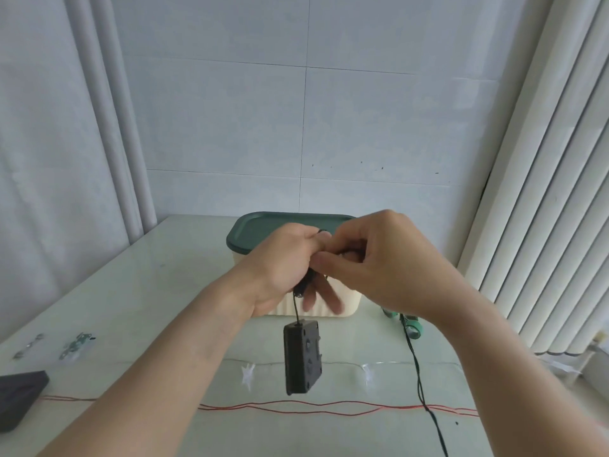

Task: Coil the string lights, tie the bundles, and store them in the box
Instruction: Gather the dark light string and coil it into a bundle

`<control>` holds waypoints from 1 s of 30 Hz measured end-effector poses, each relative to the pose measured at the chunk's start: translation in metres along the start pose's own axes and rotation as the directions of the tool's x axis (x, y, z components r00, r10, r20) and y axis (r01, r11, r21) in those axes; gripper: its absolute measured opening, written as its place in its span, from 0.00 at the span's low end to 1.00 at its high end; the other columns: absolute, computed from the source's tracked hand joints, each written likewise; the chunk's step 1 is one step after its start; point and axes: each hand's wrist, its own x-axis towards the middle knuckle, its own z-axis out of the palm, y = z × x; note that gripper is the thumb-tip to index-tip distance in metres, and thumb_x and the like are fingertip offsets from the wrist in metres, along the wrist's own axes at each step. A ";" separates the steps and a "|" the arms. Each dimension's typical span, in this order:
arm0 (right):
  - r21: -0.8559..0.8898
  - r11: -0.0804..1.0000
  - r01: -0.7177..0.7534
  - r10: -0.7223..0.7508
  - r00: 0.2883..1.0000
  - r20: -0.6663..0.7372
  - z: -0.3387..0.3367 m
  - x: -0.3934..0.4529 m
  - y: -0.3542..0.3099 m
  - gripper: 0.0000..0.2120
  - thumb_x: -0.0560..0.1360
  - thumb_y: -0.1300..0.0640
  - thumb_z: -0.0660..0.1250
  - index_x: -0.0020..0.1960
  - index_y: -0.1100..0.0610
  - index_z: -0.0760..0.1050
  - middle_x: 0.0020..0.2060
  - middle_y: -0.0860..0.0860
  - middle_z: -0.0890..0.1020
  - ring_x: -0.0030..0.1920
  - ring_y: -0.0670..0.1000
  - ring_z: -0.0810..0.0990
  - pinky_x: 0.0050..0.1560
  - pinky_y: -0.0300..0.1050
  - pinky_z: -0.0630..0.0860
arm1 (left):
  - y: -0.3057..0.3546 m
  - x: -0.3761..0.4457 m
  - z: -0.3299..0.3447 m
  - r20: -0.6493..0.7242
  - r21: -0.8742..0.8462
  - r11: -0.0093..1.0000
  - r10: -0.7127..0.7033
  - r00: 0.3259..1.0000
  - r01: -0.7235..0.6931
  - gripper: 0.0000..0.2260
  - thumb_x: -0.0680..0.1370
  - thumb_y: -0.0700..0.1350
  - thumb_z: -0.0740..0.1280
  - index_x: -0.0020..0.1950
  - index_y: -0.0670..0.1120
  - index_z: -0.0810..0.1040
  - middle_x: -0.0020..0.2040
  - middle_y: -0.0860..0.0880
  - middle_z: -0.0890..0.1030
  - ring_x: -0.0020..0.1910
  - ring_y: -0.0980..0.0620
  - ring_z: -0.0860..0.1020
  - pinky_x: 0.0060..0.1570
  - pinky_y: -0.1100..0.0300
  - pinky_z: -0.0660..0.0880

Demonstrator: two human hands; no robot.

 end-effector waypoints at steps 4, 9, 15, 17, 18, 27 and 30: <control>0.193 0.976 -0.097 0.090 0.995 0.045 -0.006 0.002 0.009 0.08 0.69 0.49 0.78 0.39 0.51 0.82 0.26 0.44 0.77 0.25 0.44 0.67 0.30 0.37 0.65 | 0.003 -0.002 -0.006 0.045 0.061 0.998 -0.037 0.998 0.034 0.17 0.83 0.39 0.55 0.35 0.44 0.71 0.26 0.46 0.65 0.23 0.53 0.56 0.24 0.60 0.49; 0.376 0.906 -0.197 0.172 0.980 0.099 -0.004 0.009 0.025 0.16 0.70 0.46 0.77 0.46 0.57 0.79 0.31 0.50 0.80 0.29 0.50 0.73 0.34 0.46 0.71 | 0.002 0.000 -0.022 -0.045 -0.066 0.995 -0.083 0.996 0.080 0.17 0.85 0.43 0.54 0.41 0.43 0.76 0.29 0.51 0.57 0.23 0.56 0.54 0.23 0.63 0.48; 0.421 0.841 -0.339 0.125 0.879 0.460 0.002 0.007 0.026 0.19 0.79 0.44 0.63 0.49 0.59 0.80 0.33 0.52 0.74 0.31 0.50 0.72 0.35 0.42 0.72 | 0.001 0.003 -0.028 -0.236 -0.298 0.953 -0.028 0.971 -0.045 0.14 0.85 0.44 0.55 0.46 0.41 0.76 0.26 0.53 0.60 0.21 0.56 0.55 0.24 0.62 0.49; 0.354 0.867 -0.350 0.104 0.822 0.560 -0.001 0.005 0.028 0.20 0.82 0.46 0.57 0.47 0.59 0.79 0.29 0.50 0.66 0.29 0.49 0.67 0.31 0.40 0.67 | 0.001 0.004 -0.029 -0.250 -0.329 0.941 -0.009 0.968 -0.076 0.13 0.85 0.44 0.55 0.46 0.41 0.75 0.27 0.53 0.60 0.21 0.56 0.56 0.24 0.61 0.49; 0.363 0.863 -0.352 0.096 0.818 0.567 -0.003 0.004 0.027 0.20 0.83 0.46 0.56 0.46 0.59 0.78 0.28 0.48 0.63 0.28 0.48 0.63 0.29 0.38 0.64 | 0.001 0.004 -0.028 -0.243 -0.315 0.946 -0.008 0.970 -0.071 0.14 0.85 0.44 0.54 0.46 0.41 0.75 0.27 0.53 0.60 0.21 0.56 0.56 0.24 0.61 0.49; 0.190 0.963 -0.191 0.160 0.973 0.165 0.000 0.010 0.027 0.25 0.83 0.42 0.53 0.43 0.55 0.82 0.29 0.54 0.64 0.30 0.52 0.62 0.34 0.45 0.63 | 0.004 0.001 -0.022 0.009 -0.146 0.982 -0.118 0.993 0.118 0.24 0.83 0.57 0.52 0.36 0.45 0.74 0.27 0.52 0.59 0.21 0.55 0.53 0.23 0.61 0.47; 0.128 0.972 -0.199 0.181 0.974 0.139 0.003 0.012 0.031 0.24 0.82 0.41 0.56 0.41 0.52 0.82 0.30 0.55 0.64 0.31 0.53 0.63 0.35 0.45 0.62 | 0.005 0.001 -0.021 0.004 -0.159 0.984 -0.086 0.996 0.085 0.22 0.83 0.54 0.55 0.31 0.48 0.67 0.26 0.52 0.56 0.21 0.55 0.52 0.23 0.61 0.47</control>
